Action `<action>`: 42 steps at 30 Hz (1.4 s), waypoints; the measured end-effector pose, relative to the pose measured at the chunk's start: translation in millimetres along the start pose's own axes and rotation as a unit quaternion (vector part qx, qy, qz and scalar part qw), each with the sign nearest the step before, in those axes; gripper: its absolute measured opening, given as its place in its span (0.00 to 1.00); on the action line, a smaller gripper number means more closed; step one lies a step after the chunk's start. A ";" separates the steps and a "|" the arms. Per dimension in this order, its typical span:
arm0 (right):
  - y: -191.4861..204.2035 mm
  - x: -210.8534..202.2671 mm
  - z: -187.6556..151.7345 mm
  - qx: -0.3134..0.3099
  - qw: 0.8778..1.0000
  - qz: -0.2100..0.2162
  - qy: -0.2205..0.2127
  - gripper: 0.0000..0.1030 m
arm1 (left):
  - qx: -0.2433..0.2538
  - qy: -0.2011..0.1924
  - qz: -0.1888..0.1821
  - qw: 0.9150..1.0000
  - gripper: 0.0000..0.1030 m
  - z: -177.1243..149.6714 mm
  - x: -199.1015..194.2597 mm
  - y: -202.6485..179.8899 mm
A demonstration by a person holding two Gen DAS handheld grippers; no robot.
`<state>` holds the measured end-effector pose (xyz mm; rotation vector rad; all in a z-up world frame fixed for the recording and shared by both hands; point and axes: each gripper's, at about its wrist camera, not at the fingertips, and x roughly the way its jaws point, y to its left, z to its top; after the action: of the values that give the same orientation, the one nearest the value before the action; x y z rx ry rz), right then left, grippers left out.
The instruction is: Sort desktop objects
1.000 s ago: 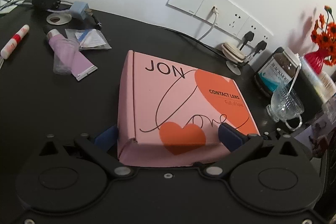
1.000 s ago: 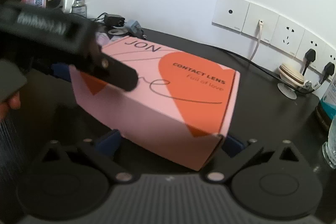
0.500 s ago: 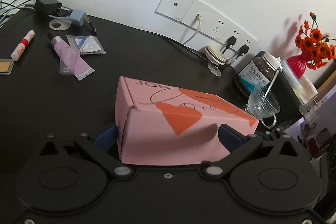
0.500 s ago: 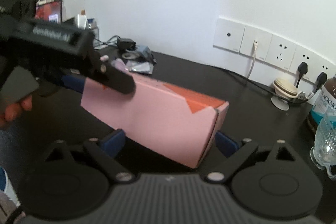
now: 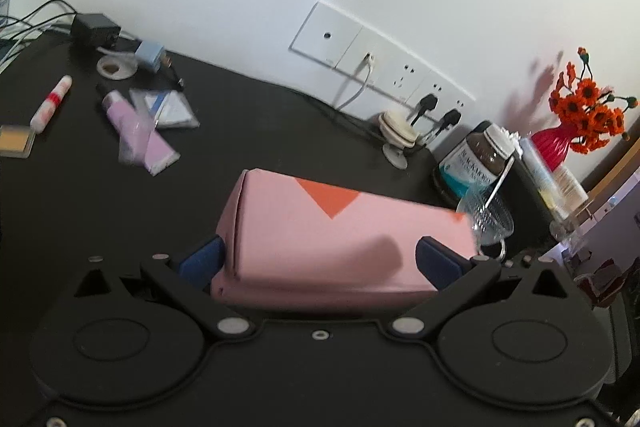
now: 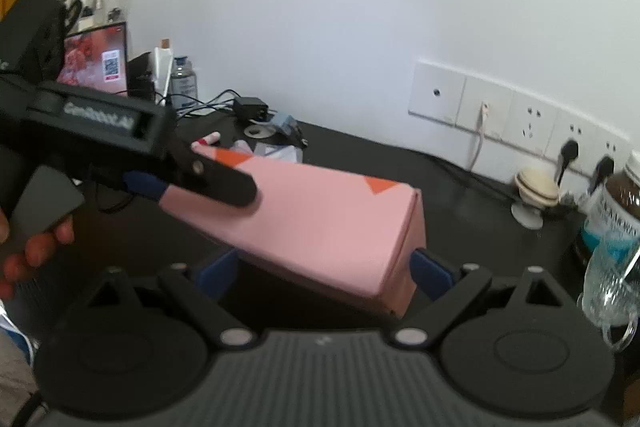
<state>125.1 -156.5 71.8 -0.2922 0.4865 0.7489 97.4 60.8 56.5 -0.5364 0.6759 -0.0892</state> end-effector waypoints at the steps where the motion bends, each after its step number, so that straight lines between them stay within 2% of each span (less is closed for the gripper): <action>1: -4.0 3.0 1.6 0.009 1.000 0.003 0.005 0.90 | 0.000 0.001 -0.002 1.000 0.99 2.8 4.0 0.7; 5: -16.7 16.2 6.3 0.025 0.999 0.002 0.022 0.90 | 0.014 -0.001 -0.001 1.000 0.99 11.3 20.4 0.4; 10: -25.0 25.5 13.7 0.012 1.000 0.002 0.027 0.90 | 0.036 -0.002 0.004 0.999 0.99 6.3 26.5 0.4; 13: -23.4 24.4 16.7 -0.037 0.999 0.003 0.032 0.89 | 0.040 -0.011 0.007 0.999 0.99 -0.2 22.2 5.3; 16: -15.3 15.7 23.3 -0.120 0.992 -0.002 0.029 0.89 | 0.039 -0.020 0.013 0.999 0.99 -4.4 19.2 11.3; 18: -4.4 8.0 27.0 -0.205 0.978 -0.018 0.014 0.89 | 0.038 -0.026 0.016 0.999 0.99 -7.1 17.2 15.2; 20: 13.1 6.2 26.0 -0.324 0.945 -0.038 0.007 0.85 | 0.031 -0.028 0.012 0.999 1.00 -7.6 17.6 18.6; 22: 29.2 10.4 20.7 -0.422 0.905 -0.053 0.010 0.72 | 0.026 -0.030 0.013 0.999 1.00 -5.8 18.3 19.7; 23: 36.0 13.6 17.4 -0.461 0.885 -0.057 0.014 0.69 | 0.026 -0.030 0.013 0.999 1.00 -5.6 18.4 19.8; 24: 41.0 16.5 16.1 -0.485 0.872 -0.059 0.018 0.67 | 0.025 -0.029 0.012 0.999 1.00 -5.6 18.4 20.1; 25: 45.0 18.2 15.2 -0.499 0.864 -0.058 0.020 0.67 | 0.026 -0.028 0.013 0.999 1.00 -5.7 18.5 20.4; 29: 57.8 22.0 12.1 -0.537 0.841 -0.063 0.018 0.67 | 0.026 -0.021 0.023 0.999 1.00 -6.8 19.6 23.2; 39: 65.3 19.8 11.5 -0.581 0.810 -0.086 0.005 0.66 | 0.017 -0.019 0.023 0.999 1.00 -5.3 22.3 24.0; 42: 65.1 20.3 11.8 -0.582 0.808 -0.088 0.009 0.66 | 0.011 -0.009 0.032 0.999 1.00 -5.6 26.5 24.6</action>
<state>95.4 -94.3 65.9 -1.4812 -0.0563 0.7862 112.4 72.9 25.4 -0.4942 0.6741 -0.0317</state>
